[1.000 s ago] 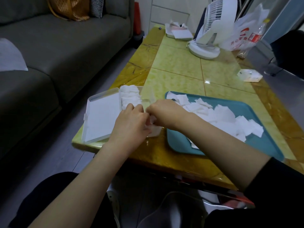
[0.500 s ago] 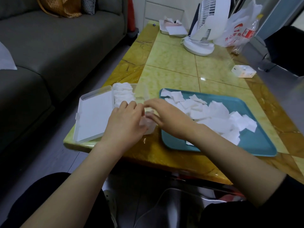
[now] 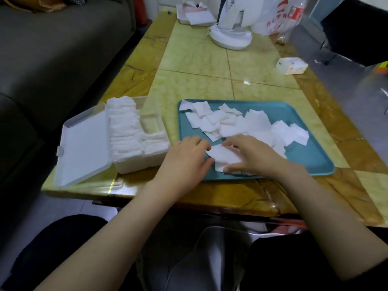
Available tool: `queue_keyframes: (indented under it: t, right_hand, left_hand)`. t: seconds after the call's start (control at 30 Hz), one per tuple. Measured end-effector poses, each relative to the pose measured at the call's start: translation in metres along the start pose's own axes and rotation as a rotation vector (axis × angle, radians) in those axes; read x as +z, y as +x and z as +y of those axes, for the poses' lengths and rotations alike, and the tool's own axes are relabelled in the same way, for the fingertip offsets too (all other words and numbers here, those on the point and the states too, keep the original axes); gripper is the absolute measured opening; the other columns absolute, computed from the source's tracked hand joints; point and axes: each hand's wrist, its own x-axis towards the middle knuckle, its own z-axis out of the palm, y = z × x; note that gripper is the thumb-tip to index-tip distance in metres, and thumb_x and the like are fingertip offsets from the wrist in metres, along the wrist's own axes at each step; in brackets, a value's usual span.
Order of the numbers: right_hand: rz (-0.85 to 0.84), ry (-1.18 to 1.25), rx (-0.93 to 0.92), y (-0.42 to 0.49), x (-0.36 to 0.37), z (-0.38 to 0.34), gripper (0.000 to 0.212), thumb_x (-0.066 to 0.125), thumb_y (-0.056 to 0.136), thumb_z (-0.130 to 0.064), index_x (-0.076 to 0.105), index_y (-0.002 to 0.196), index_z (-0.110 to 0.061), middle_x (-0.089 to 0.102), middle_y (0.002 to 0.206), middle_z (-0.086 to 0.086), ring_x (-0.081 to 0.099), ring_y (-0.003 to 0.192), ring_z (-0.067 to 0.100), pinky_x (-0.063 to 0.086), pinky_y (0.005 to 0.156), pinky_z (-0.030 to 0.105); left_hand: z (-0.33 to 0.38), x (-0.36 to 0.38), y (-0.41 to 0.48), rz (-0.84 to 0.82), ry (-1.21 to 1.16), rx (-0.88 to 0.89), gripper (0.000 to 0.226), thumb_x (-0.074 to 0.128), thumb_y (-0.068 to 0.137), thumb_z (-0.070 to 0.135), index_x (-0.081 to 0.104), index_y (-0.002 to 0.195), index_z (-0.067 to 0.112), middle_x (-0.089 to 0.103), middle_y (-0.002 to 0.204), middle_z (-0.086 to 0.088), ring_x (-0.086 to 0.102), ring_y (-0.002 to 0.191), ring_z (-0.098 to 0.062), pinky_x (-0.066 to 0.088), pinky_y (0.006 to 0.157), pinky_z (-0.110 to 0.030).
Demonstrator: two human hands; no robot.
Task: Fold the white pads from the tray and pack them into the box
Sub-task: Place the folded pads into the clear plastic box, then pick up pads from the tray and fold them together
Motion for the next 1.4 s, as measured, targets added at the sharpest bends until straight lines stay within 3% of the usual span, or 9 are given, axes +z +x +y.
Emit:
queue_keyframes:
  t: [0.37, 0.63, 0.73, 0.83, 0.93, 1.13, 1.23, 1.33, 1.4]
  right_hand:
    - [0.081, 0.262, 0.021, -0.012, 0.003, 0.01, 0.026, 0.054, 0.09, -0.012, 0.06, 0.114, -0.015, 0.059, 0.121, 0.001, 0.053, 0.113, 0.014, 0.04, 0.096, 0.023]
    - [0.509, 0.313, 0.021, -0.011, -0.005, 0.015, 0.011, 0.057, 0.092, -0.023, 0.064, 0.094, -0.015, 0.058, 0.082, -0.004, 0.05, 0.077, 0.009, 0.033, 0.066, 0.019]
    - [0.634, 0.519, -0.001, -0.014, -0.011, 0.01, 0.006, 0.058, 0.091, -0.018, 0.06, 0.086, -0.021, 0.059, 0.077, -0.01, 0.048, 0.069, -0.001, 0.036, 0.063, 0.009]
    - [0.51, 0.86, -0.035, -0.017, -0.015, -0.001, 0.013, 0.059, 0.09, -0.013, 0.062, 0.082, -0.023, 0.059, 0.072, -0.008, 0.051, 0.068, 0.002, 0.042, 0.065, 0.016]
    - [0.341, 0.981, -0.054, -0.018, -0.01, -0.011, 0.011, 0.061, 0.088, -0.011, 0.061, 0.086, -0.022, 0.065, 0.076, 0.003, 0.061, 0.072, 0.009, 0.052, 0.066, 0.026]
    - [0.417, 0.83, 0.072, -0.013, -0.001, -0.004, 0.009, 0.065, 0.086, -0.022, 0.059, 0.093, -0.024, 0.067, 0.076, -0.005, 0.064, 0.075, 0.008, 0.057, 0.072, 0.032]
    - [0.45, 0.814, 0.089, -0.013, 0.0, -0.004, 0.009, 0.064, 0.086, -0.024, 0.059, 0.092, -0.019, 0.065, 0.075, -0.004, 0.063, 0.075, 0.01, 0.057, 0.072, 0.035]
    - [0.49, 0.803, 0.122, -0.011, 0.004, -0.007, 0.01, 0.065, 0.086, -0.027, 0.056, 0.083, -0.023, 0.064, 0.074, -0.004, 0.061, 0.072, 0.011, 0.053, 0.065, 0.026]
    - [0.51, 0.781, 0.153, -0.01, 0.007, -0.011, 0.016, 0.065, 0.086, -0.03, 0.052, 0.077, -0.028, 0.061, 0.069, -0.007, 0.058, 0.068, 0.007, 0.045, 0.06, 0.017]
  left_hand:
    - [0.017, 0.032, 0.033, -0.093, -0.029, -0.184, 0.042, 0.05, 0.096, 0.034, 0.043, 0.132, 0.014, 0.051, 0.124, -0.007, 0.044, 0.115, -0.025, 0.034, 0.093, -0.034]
    - [0.016, 0.025, 0.04, -0.067, -0.37, -0.308, 0.011, 0.059, 0.089, 0.024, 0.049, 0.089, 0.018, 0.058, 0.089, -0.001, 0.053, 0.085, -0.021, 0.04, 0.069, -0.033]
    - [0.013, 0.02, 0.042, -0.017, -0.574, -0.383, 0.009, 0.058, 0.091, 0.022, 0.052, 0.094, 0.016, 0.055, 0.081, 0.005, 0.052, 0.074, -0.012, 0.039, 0.062, -0.026]
    - [0.01, 0.014, 0.041, 0.043, -0.663, -0.419, 0.008, 0.058, 0.09, 0.015, 0.053, 0.094, 0.018, 0.055, 0.077, 0.006, 0.051, 0.069, -0.009, 0.036, 0.053, -0.014]
    - [0.01, 0.012, 0.04, 0.026, -0.763, -0.424, 0.02, 0.061, 0.085, 0.008, 0.057, 0.097, 0.024, 0.067, 0.082, -0.004, 0.062, 0.076, -0.016, 0.048, 0.064, -0.024]
    - [0.018, 0.004, 0.035, -0.05, -0.951, -0.383, 0.027, 0.056, 0.086, 0.001, 0.066, 0.087, 0.026, 0.071, 0.073, 0.009, 0.066, 0.074, -0.004, 0.052, 0.075, -0.024]
    - [0.019, 0.004, 0.035, -0.007, -0.989, -0.425, 0.023, 0.054, 0.092, 0.008, 0.069, 0.089, 0.025, 0.074, 0.09, -0.006, 0.067, 0.094, -0.026, 0.051, 0.09, -0.042]
    - [0.018, 0.007, 0.036, -0.002, -0.991, -0.437, 0.02, 0.051, 0.094, 0.015, 0.07, 0.089, 0.019, 0.07, 0.098, -0.019, 0.063, 0.097, -0.038, 0.047, 0.094, -0.051]
    - [0.018, 0.006, 0.034, -0.003, -1.041, -0.437, 0.027, 0.05, 0.096, 0.022, 0.069, 0.086, 0.005, 0.067, 0.09, -0.019, 0.061, 0.086, -0.03, 0.047, 0.092, -0.051]
